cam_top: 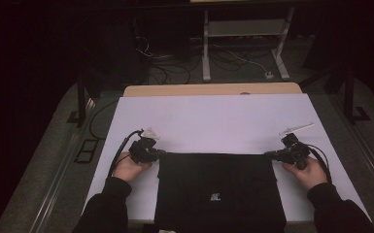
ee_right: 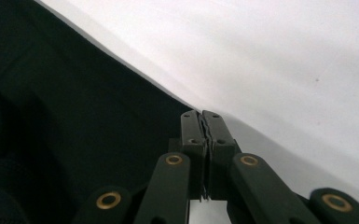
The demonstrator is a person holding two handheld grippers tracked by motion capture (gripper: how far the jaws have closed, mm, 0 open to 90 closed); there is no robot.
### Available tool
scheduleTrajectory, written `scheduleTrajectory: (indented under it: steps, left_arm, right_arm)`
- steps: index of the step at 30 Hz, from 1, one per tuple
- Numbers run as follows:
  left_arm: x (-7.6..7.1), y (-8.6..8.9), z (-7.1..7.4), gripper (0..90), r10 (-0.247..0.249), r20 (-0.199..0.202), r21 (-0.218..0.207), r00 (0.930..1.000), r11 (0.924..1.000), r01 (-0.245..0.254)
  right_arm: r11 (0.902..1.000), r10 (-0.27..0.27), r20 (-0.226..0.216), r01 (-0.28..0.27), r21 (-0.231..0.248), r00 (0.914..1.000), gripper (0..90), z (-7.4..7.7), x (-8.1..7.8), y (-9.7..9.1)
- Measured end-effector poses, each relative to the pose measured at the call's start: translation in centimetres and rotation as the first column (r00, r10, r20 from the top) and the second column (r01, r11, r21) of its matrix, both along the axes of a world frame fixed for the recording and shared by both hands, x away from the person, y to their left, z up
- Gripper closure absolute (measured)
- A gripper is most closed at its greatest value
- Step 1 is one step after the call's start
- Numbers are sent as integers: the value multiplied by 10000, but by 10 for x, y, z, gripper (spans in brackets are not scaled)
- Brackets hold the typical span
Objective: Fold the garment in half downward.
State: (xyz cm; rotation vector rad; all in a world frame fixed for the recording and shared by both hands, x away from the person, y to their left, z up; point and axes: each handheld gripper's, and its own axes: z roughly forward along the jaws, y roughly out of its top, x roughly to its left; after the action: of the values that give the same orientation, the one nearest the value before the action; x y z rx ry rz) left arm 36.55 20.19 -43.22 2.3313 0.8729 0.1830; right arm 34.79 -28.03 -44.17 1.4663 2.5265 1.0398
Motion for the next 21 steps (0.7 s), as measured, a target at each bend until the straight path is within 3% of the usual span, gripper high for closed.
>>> scheduleTrajectory:
  steps: [13, 21]
  left_arm:
    - [1, 3, 7, 861, 73, 595, 181, 9982, 9998, -84]
    - [8, 8, 15, 861, 146, 551, 127, 9984, 9998, -154]
  right_arm:
    - [9980, -491, 461, 509, -386, 9977, 873, 7, 5, 6]
    - [9975, -606, 677, 628, -312, 9959, 873, 18, 14, 8]
